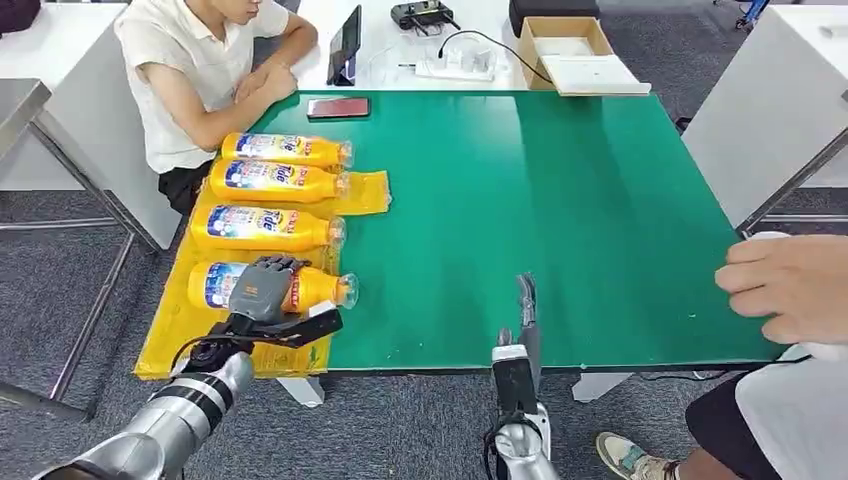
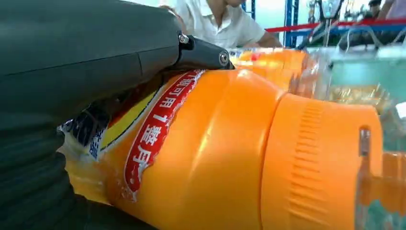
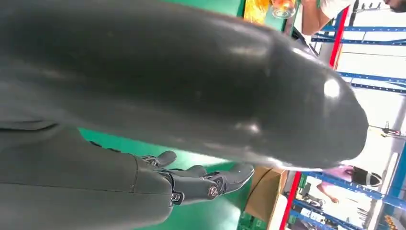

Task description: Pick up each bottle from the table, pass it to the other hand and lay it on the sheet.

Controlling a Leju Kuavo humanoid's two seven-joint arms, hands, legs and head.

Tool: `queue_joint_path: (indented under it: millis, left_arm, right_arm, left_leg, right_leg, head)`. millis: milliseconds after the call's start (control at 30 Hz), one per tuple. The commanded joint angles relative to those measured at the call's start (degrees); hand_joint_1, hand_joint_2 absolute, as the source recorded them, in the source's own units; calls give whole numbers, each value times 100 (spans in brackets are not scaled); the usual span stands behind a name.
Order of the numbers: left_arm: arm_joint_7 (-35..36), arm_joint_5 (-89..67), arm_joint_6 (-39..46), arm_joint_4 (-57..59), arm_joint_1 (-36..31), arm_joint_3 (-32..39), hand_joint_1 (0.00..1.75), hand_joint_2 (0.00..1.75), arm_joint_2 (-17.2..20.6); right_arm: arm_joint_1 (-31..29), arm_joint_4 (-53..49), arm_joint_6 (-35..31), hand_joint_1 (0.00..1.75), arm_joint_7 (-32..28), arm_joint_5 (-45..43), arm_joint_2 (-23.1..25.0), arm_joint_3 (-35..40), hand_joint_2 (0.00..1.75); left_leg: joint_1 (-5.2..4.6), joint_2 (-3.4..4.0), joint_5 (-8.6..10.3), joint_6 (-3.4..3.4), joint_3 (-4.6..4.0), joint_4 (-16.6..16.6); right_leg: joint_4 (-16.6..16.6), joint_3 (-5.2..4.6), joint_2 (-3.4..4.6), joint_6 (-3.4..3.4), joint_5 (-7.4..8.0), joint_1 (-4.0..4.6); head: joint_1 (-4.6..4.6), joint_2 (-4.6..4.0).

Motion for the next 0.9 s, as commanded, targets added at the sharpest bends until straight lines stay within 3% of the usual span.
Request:
queue_joint_path:
  millis: [33, 167, 200, 300, 333, 900]
  left_arm:
    - [247, -173, -841, 972, -395, -411, 175, 175, 42]
    - [259, -15, -1058, 1021, -388, -249, 171, 175, 14]
    - [251, 8, -1196, 1046, -400, -235, 147, 175, 10]
    - [-138, 253, -1606, 931, -305, -105, 7, 175, 12]
    - [-324, 380, -1820, 821, -253, -66, 0, 175, 17]
    - [-902, 969, -2583, 226, -45, -167, 0, 175, 57]
  right_arm:
    - [-290, 618, -12, 0, -179, -52, -57, 65, 0]
    - [-319, 646, 6, 0, -179, -51, -44, 74, 0]
    - [-328, 669, 19, 0, -179, -45, -42, 82, 0]
    - [-340, 752, 12, 0, -179, -30, -48, 89, 0]
    - [-333, 761, 3, 0, -179, -31, -63, 94, 0]
    - [-336, 811, -2, 0, -179, -43, -90, 110, 0]
  left_leg:
    - [9, 8, -4, -13, 15, -4]
    - [10, 14, -2, -16, 28, -6]
    - [10, 19, -1, -17, 30, -8]
    - [9, 22, 2, -17, 38, -11]
    - [4, 16, 1, -12, 39, -11]
    - [2, 2, 1, -14, 51, -11]
  right_leg:
    - [-4, 16, -3, -14, -3, 10]
    - [-2, 29, 10, -17, 3, 11]
    - [-3, 31, 14, -18, 6, 11]
    - [-8, 35, 16, -17, 10, 10]
    - [-5, 37, 14, -12, 6, 4]
    - [-4, 56, 8, -15, 3, 3]
  head:
    - [2, 2]
    - [0, 2]
    - [2, 0]
    - [2, 2]
    - [2, 0]
    - [2, 2]
